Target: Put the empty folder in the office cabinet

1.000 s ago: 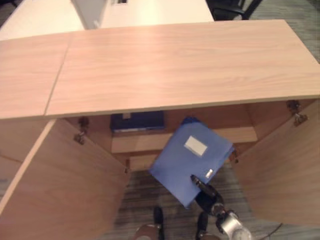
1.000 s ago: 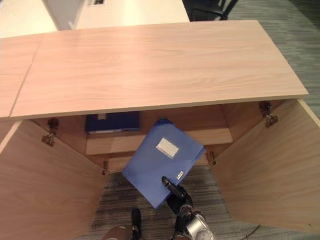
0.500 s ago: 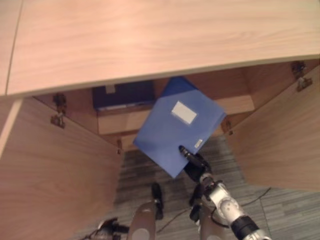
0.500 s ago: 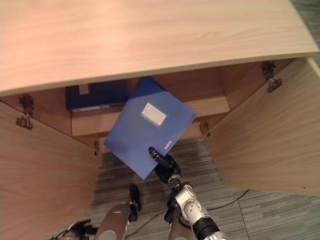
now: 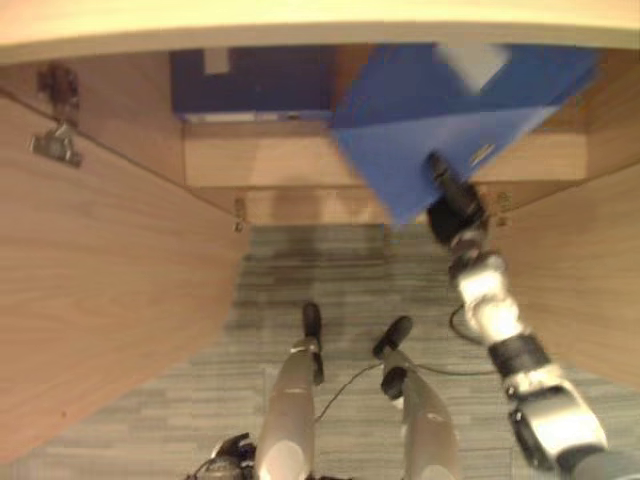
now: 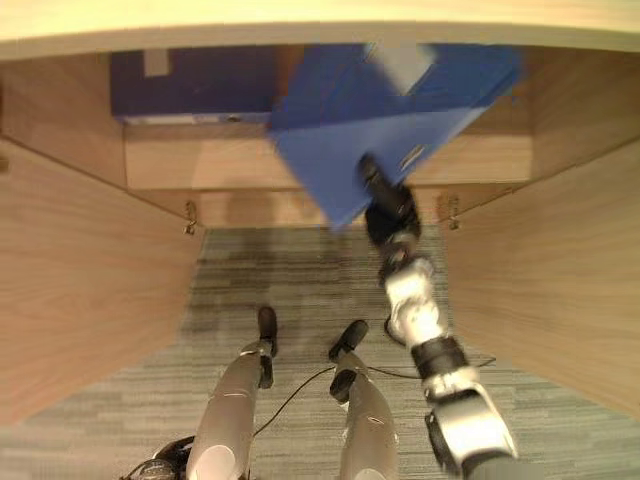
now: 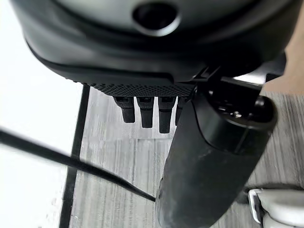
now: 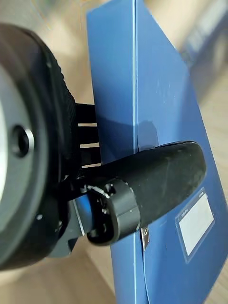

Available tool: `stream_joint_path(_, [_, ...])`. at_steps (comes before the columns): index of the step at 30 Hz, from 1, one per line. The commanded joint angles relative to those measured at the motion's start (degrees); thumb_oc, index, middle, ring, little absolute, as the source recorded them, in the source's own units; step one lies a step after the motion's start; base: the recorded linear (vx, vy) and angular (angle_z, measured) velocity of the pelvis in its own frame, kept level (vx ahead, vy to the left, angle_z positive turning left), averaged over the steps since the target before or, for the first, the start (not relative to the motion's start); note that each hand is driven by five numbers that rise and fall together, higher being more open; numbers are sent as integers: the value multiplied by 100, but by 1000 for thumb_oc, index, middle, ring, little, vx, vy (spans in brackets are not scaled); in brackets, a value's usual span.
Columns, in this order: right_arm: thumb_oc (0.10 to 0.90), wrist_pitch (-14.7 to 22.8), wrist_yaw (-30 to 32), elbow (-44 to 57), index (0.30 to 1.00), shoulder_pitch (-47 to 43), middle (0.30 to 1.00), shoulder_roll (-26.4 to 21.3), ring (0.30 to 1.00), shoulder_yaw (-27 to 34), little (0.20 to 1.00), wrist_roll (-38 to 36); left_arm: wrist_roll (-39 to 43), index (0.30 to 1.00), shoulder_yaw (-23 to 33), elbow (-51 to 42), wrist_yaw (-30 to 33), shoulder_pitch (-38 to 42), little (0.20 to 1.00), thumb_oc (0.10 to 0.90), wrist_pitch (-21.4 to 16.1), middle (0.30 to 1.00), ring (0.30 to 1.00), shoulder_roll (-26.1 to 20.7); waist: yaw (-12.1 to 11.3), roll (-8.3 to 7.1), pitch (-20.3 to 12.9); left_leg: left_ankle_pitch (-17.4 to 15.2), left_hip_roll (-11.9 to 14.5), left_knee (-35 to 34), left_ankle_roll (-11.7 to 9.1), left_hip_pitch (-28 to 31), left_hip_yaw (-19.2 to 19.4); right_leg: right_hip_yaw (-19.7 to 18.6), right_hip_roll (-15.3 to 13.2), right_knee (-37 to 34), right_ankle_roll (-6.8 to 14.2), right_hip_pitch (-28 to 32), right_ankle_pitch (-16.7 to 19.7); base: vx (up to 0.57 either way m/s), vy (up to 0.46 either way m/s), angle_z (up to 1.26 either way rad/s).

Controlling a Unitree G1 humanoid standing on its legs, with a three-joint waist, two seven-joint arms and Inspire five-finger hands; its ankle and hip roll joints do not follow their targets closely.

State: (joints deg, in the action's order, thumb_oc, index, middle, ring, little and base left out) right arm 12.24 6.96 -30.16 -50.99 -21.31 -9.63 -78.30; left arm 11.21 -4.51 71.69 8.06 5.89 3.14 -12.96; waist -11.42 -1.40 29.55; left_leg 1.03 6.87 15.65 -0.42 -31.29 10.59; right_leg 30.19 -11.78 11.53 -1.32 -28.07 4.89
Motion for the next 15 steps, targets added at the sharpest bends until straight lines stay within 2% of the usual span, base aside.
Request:
stream_joint_path(1, [400,469,-305,476,300,-557,300,89,300,49,300,-291,269,900,-353,308,16,-715,900,800,117,900,900,-576,-108,-171,-574,-236,-50,-139,-197,82,-208,-380,-423,85,786,312,-234,30,-23,7])
stream_joint_path(6, [400,503,-329,-244,300,-1656,300,24,300,107,300,-714,451,900,-535,353,-105,-613,900,800,140,900,900,-744,-222,-209,-602,-191,-84,-312,-229,121,-275,-312,-368,18,789,383,-249,30,-13,11])
stream_joint_path(15, [400,760,-181,-1380,300,-2563,300,-177,300,648,300,-1287,494,900,-793,213,-208,-750,900,800,160,900,900,-961,-422,-142,-623,-184,-174,-350,-226,34,-432,-228,-318,48,781,415,-363,15,-14,9])
